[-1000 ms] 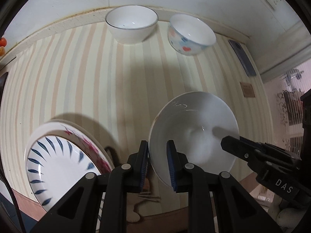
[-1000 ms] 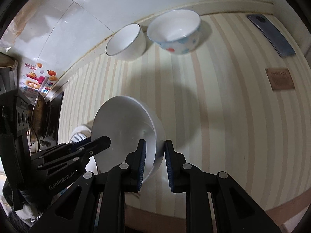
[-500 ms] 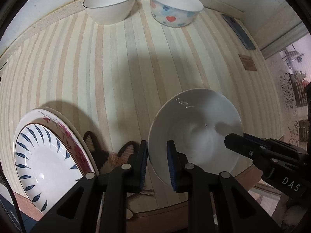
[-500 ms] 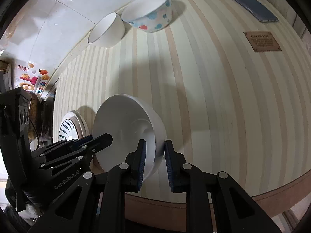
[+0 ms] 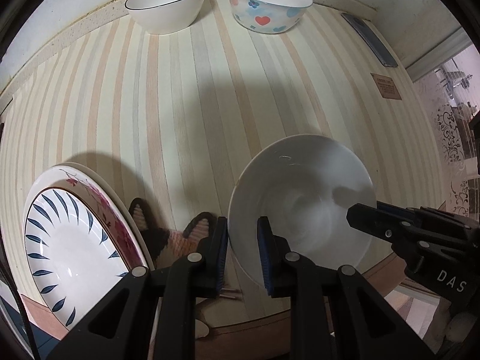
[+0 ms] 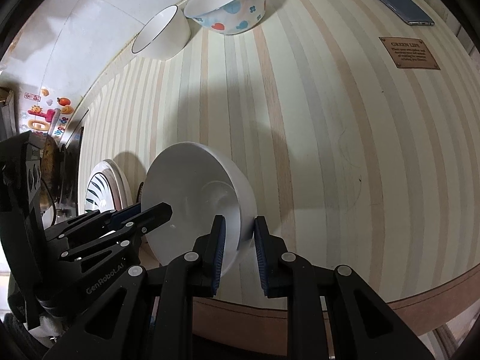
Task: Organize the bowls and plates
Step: 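Lift the plain white bowl with the right gripper toward the black-rimmed bowl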
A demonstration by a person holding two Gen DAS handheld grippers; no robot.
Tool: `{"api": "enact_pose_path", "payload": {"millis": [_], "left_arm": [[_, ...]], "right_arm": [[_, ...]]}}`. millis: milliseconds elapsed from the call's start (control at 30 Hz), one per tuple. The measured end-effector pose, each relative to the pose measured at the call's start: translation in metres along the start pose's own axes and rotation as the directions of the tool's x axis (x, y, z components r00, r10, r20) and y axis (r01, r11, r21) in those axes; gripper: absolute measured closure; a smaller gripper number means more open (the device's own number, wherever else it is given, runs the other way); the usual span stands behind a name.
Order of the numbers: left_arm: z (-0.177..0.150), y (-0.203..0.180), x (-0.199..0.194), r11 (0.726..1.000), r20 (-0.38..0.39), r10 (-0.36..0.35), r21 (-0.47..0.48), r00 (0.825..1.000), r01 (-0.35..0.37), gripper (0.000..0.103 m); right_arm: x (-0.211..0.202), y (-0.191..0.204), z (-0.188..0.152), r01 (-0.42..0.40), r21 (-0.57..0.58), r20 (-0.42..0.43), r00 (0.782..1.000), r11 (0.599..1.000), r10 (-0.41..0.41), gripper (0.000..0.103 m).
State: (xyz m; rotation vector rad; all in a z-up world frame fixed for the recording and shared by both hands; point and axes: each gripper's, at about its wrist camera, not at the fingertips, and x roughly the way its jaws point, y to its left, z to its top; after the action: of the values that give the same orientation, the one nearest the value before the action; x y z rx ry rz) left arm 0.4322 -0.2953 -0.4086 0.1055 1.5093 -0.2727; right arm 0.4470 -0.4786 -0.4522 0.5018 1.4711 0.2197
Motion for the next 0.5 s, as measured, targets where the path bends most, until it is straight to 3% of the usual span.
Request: {"api": "enact_pose_path", "payload": {"millis": [300, 500], "left_arm": [[0.002, 0.0, -0.004, 1.0, -0.003, -0.004, 0.007, 1.0, 0.004, 0.086], [0.006, 0.006, -0.041, 1.0, 0.069, -0.012, -0.002, 0.998, 0.012, 0.085]], "right_arm": [[0.004, -0.001, 0.004, 0.0, 0.001, -0.031, 1.0, 1.0, 0.0, 0.081], [-0.005, -0.01, 0.009, -0.045, 0.015, -0.049, 0.998, 0.999, 0.046, 0.08]]}}
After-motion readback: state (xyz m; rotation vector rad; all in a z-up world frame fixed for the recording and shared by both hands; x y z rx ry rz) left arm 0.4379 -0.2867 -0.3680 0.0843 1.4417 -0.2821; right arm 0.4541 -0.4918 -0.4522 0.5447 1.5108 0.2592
